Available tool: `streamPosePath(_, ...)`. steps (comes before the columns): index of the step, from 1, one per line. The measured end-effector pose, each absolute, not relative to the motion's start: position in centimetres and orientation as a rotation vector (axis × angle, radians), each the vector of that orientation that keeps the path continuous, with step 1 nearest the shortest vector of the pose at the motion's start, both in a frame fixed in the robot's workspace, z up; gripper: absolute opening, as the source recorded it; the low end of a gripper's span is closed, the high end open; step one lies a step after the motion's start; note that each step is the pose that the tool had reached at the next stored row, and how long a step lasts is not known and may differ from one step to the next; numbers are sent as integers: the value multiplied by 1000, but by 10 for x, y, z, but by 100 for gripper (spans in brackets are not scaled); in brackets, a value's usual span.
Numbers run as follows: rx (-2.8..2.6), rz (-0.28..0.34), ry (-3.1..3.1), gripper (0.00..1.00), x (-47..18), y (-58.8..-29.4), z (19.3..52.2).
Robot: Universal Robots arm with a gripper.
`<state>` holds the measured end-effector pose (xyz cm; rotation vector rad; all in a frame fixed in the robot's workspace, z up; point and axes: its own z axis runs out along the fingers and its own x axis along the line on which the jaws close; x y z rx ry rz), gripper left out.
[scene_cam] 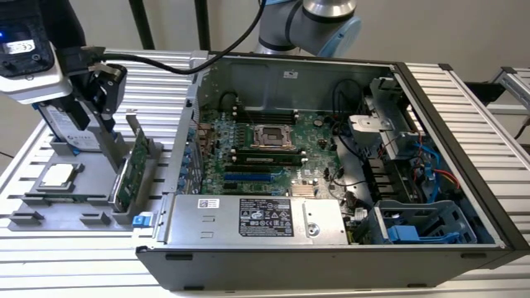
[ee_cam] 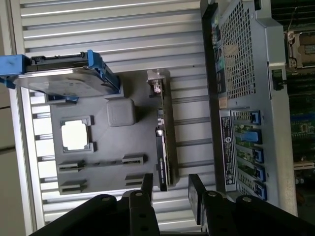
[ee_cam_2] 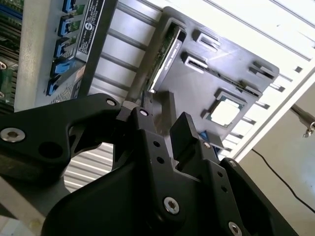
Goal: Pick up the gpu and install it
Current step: 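Pick up the gpu and move the gpu toward the slot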
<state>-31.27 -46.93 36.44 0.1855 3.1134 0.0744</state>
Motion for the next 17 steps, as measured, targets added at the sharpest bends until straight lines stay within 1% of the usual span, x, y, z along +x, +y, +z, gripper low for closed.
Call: streamPosePath(17,186,74,3113,100,-313,-469,351)
